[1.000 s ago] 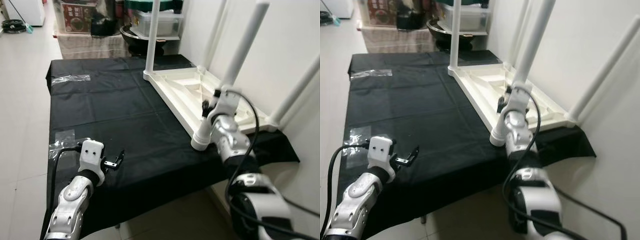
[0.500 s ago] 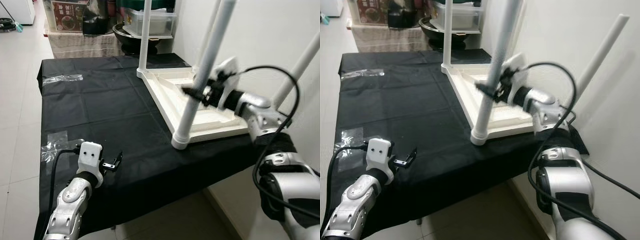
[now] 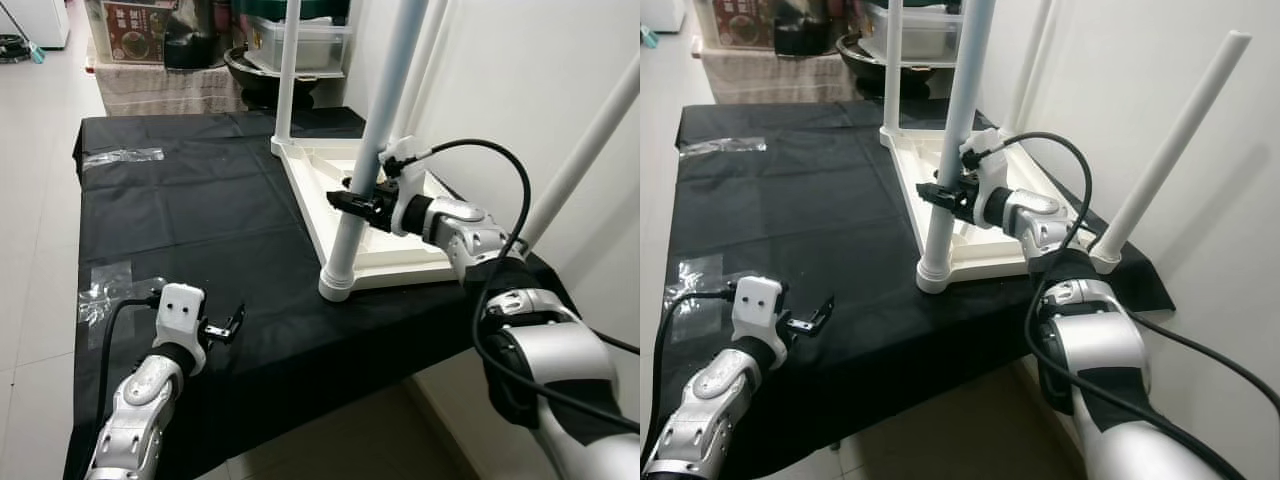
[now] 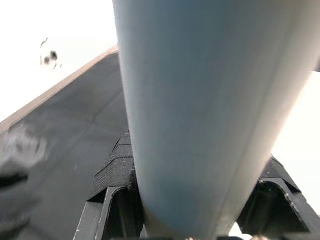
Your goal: Building children table
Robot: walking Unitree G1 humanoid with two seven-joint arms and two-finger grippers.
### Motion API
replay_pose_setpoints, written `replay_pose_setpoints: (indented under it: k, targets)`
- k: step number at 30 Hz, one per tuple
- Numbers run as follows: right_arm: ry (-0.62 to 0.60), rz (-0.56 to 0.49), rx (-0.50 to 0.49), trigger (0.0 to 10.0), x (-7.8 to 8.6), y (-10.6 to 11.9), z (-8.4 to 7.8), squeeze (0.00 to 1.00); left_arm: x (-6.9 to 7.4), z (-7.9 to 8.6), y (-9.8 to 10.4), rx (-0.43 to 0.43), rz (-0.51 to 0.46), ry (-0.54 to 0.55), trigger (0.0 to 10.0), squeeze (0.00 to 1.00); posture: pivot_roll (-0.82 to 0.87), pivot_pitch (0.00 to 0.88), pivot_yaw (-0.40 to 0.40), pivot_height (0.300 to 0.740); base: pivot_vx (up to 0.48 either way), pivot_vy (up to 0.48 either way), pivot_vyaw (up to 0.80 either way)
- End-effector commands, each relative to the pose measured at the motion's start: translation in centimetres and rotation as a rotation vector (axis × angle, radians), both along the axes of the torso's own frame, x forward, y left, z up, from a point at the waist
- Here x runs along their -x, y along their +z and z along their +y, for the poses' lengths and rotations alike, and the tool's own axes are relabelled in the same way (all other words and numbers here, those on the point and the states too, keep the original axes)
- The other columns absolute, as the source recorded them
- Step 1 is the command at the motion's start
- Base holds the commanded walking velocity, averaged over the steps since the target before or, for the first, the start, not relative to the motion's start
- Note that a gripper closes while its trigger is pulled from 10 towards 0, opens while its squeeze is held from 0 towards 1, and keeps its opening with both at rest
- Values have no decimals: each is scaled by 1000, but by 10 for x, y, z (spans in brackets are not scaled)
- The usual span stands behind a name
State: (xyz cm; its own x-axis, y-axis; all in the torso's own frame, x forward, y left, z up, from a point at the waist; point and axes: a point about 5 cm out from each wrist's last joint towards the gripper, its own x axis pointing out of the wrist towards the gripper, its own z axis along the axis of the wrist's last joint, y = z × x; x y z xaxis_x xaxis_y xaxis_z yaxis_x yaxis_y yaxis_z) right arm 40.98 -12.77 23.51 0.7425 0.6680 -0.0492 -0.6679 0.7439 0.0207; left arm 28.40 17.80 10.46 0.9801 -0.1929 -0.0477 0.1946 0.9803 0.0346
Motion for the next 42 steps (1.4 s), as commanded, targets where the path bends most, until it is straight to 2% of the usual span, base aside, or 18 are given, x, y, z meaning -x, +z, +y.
replay_pose_setpoints:
  k: [1, 3, 4, 7, 11, 12, 14, 15, 16, 17, 20, 21, 26, 35, 36, 37, 39, 42]
  targets:
    - [-89, 44, -18, 0, -2, -10, -4, 0, 2, 0, -2, -10, 6, -4, 10000, 0, 65, 0, -150, 740, 0, 0, 0]
    - [-635, 171, 19, 0, -6, -36, -43, 0, 3, 1, -2, -10, 10, 0, 10000, 0, 56, 0, -144, 740, 0, 0, 0]
    - [-635, 171, 19, 0, -6, -36, -43, 0, 3, 1, -2, -10, 10, 0, 10000, 0, 56, 0, -144, 740, 0, 0, 0]
    - [-1174, 273, 14, 0, 11, -70, -81, 0, 4, -1, -5, -6, 16, -1, 10000, 0, 55, 0, -140, 740, 0, 0, 0]
    - [-1209, 268, 11, 0, 22, -83, -59, 0, 3, -5, -3, 0, 14, -13, 10000, 0, 55, 0, -131, 740, 0, 0, 0]
    - [-1134, 236, 18, 1765, 19, -76, -45, 0, 2, -5, -2, -2, 13, -14, 10000, 0, 49, 0, -129, 740, 0, 0, 0]
    - [-1083, 214, 22, 1765, 17, -71, -36, 0, 1, -4, -2, -4, 13, -15, 10000, 0, 49, 0, -129, 740, 0, 0, 0]
    - [-1002, 178, 9, 10000, 13, -60, -27, 0, 1, -3, -2, -6, 12, -15, 10000, 0, 45, 0, -128, 740, 0, 0, 0]
    - [-1002, 178, 9, 10000, 13, -60, -27, 0, 1, -3, -2, -6, 12, -15, 10000, 0, 45, 0, -128, 740, 0, 0, 0]
    - [-953, 156, -2, 10000, 11, -53, -21, 1000, 0, -2, -2, -7, 11, -15, 10000, 0, 45, 0, -128, 740, 0, 0, 0]
    - [-750, 45, -94, 10000, -2, -11, -23, 1000, -1, -1, -1, -9, 9, -12, 10000, 0, 43, 0, -130, 740, 0, 0, 0]
    - [-564, -7, -108, 10000, -4, 11, -18, 0, 0, -1, -2, -8, 9, -11, 10000, 0, 40, 0, -129, 740, 0, 0, 0]
    - [-146, -78, -152, 10000, 6, 47, -22, 0, 0, -2, -2, -4, 9, -12, 10000, 0, 34, 0, -128, 740, 0, 0, 0]
    - [135, 7, 324, 10000, 15, 18, -61, 0, -1, -2, 0, -5, 0, -14, 10000, 0, 44, 0, -137, 740, 0, 0, 0]
    - [165, 34, 401, 3059, 15, 12, -63, 0, 0, -1, -1, -7, 1, -13, 10000, 0, 43, 0, -138, 740, 0, 0, 0]
    - [167, 53, 440, 0, 14, 8, -61, 0, 0, -1, -1, -7, 2, -12, 10000, 0, 43, 0, -138, 740, 0, 0, 0]
    - [169, 64, 458, 0, 14, 7, -60, 0, 0, -1, -1, -7, 2, -11, 10000, 0, 43, 0, -138, 740, 0, 0, 0]
    - [-210, 78, 234, 0, -4, 2, -45, 0, 0, -2, -2, -2, 2, -8, 10000, 0, 52, 0, -145, 740, 0, 0, 0]
